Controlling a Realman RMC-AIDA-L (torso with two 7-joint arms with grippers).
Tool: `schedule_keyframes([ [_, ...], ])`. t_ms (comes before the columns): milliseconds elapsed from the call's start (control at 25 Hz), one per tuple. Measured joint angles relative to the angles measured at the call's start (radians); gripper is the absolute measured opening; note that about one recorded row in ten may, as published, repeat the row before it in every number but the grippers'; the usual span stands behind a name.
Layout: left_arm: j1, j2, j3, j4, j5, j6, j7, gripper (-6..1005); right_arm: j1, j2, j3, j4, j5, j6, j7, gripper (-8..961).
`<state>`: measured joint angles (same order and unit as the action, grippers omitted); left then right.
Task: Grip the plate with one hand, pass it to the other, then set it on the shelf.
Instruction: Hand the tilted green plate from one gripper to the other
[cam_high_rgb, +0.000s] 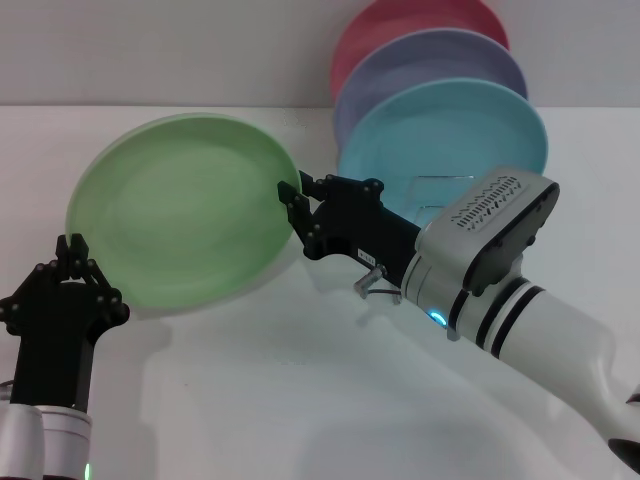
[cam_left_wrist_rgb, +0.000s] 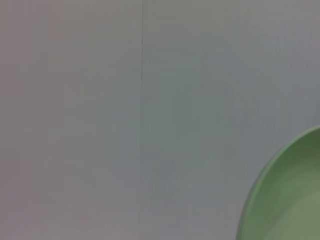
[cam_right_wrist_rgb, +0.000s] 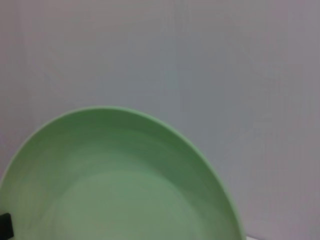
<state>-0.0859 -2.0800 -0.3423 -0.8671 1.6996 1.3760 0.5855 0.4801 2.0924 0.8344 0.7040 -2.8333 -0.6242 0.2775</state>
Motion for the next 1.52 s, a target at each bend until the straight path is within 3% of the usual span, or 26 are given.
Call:
schedule_keyframes([
  [1520,0.000,0.000,0.008,0.003,0.000,0.000,0.000,73,-0.002,0.000,-0.017,-0.005,0.035,-0.002,-0.005,99],
])
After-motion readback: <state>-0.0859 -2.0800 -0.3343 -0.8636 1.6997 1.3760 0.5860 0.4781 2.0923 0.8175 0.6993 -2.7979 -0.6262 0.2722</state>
